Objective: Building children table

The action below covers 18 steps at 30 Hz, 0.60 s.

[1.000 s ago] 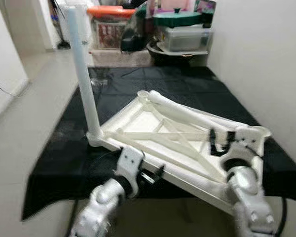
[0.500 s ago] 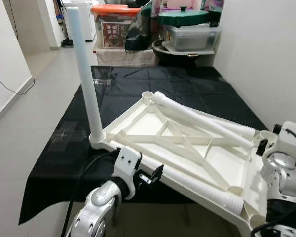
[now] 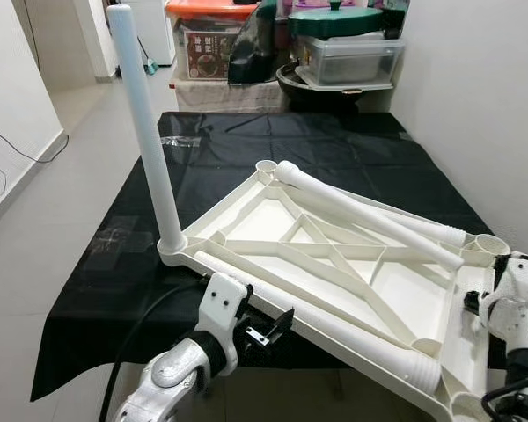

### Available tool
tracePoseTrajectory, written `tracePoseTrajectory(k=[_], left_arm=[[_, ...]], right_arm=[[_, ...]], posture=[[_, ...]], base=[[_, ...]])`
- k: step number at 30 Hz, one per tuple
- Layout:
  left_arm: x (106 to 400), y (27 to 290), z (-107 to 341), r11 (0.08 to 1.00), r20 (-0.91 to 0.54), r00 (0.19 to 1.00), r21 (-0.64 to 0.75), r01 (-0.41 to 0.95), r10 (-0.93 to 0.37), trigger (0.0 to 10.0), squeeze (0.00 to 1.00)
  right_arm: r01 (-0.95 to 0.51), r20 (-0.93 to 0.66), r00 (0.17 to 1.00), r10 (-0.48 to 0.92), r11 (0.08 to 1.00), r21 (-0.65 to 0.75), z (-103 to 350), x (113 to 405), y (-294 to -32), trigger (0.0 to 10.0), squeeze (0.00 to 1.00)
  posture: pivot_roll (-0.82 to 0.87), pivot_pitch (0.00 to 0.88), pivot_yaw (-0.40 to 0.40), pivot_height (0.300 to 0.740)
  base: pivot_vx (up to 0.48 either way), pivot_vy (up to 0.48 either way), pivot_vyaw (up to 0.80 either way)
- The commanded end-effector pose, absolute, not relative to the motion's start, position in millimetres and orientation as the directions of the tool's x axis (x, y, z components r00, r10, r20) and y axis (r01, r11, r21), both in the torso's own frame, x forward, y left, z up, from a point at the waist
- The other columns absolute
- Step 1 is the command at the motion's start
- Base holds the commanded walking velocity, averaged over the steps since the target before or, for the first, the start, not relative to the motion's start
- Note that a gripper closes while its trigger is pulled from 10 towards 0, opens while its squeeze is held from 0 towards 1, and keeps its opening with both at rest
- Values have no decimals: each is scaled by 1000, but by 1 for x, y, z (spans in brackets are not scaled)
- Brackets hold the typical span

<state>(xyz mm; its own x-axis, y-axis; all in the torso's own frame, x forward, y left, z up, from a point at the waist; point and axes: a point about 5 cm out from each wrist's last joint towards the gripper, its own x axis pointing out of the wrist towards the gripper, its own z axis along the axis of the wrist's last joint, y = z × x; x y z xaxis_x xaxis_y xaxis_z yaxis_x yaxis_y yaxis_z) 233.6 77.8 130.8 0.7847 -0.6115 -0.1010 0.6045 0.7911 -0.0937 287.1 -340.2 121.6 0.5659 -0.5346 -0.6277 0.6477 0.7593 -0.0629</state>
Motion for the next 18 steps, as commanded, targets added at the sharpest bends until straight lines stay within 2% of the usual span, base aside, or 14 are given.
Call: tracePoseTrajectory(k=[1, 6, 9, 13, 16, 18], left_arm=[[229, 76, 131, 780, -108, 772, -105, 617, -626, 10000, 0], [224, 76, 132, 775, -117, 766, -114, 621, -632, 10000, 0], [216, 74, 136, 771, -123, 761, -127, 624, -636, 10000, 0], [215, 74, 136, 771, -124, 761, -129, 624, -637, 10000, 0], [210, 70, 140, 767, -122, 758, -134, 627, -641, 10000, 0], [208, 69, 141, 766, -122, 757, -135, 628, -642, 10000, 0]], right_arm=[[637, -644, 565, -517, 768, -58, 121, 288, -342, 0, 0], [613, -646, 571, -506, 787, -74, 126, 295, -348, 0, 0], [553, -630, 624, -461, 831, -61, 146, 323, -337, 0, 0], [536, -625, 638, -449, 842, -58, 149, 328, -332, 0, 0], [447, -589, 728, -351, 894, 20, 167, 364, -292, 0, 0], [423, -578, 748, -327, 905, 36, 172, 371, -283, 0, 0]], posture=[[63, 55, -87, 740], [52, 88, -94, 740], [37, 116, -110, 740], [37, 116, -110, 740], [42, 135, -142, 740], [44, 136, -145, 740]], base=[[0, 0, 0], [0, 0, 0], [0, 0, 0], [0, 0, 0], [0, 0, 0], [0, 0, 0]])
